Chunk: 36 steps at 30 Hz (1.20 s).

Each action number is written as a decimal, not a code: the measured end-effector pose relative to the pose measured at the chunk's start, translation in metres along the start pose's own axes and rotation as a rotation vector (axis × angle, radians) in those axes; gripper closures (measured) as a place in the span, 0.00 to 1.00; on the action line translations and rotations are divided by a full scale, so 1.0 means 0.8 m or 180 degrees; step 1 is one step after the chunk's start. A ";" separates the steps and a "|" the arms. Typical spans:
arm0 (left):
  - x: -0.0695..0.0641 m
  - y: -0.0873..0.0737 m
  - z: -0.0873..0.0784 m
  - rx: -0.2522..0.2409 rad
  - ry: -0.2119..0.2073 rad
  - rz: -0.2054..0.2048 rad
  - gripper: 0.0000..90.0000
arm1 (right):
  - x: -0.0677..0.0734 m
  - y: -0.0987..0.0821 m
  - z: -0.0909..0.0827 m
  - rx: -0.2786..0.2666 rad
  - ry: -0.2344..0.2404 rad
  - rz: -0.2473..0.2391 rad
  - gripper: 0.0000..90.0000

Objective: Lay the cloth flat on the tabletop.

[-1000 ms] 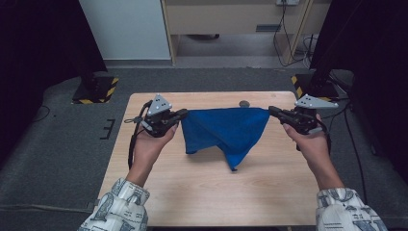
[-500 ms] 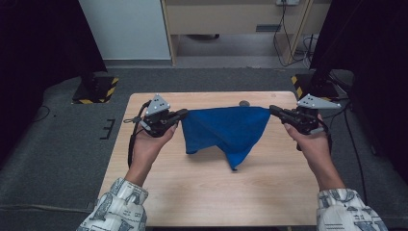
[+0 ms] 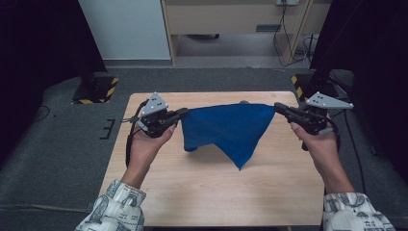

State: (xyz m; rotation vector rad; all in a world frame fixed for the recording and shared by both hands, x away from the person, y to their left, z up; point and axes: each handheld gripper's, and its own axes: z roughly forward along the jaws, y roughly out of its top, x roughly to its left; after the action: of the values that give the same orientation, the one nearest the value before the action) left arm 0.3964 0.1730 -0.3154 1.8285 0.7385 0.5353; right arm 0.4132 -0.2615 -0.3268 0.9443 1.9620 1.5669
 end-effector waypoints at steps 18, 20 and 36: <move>-0.017 0.013 -0.036 0.0074 -0.0050 -0.0011 0.98 | 0.034 0.023 -0.045 -0.0037 0.0114 -0.0189 1.00; -0.006 0.002 -0.018 0.0199 -0.0020 0.0006 0.97 | 0.030 0.016 -0.033 0.0084 0.0073 -0.0214 1.00; 0.055 -0.074 0.089 0.0546 0.0134 -0.0321 0.96 | -0.030 -0.048 0.077 0.0597 -0.0130 0.0018 1.00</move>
State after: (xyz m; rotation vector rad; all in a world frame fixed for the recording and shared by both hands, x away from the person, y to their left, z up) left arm 0.4607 0.1729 -0.3955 1.9305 0.9239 0.4573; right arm 0.4639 -0.2436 -0.3808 1.0473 2.1068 1.3731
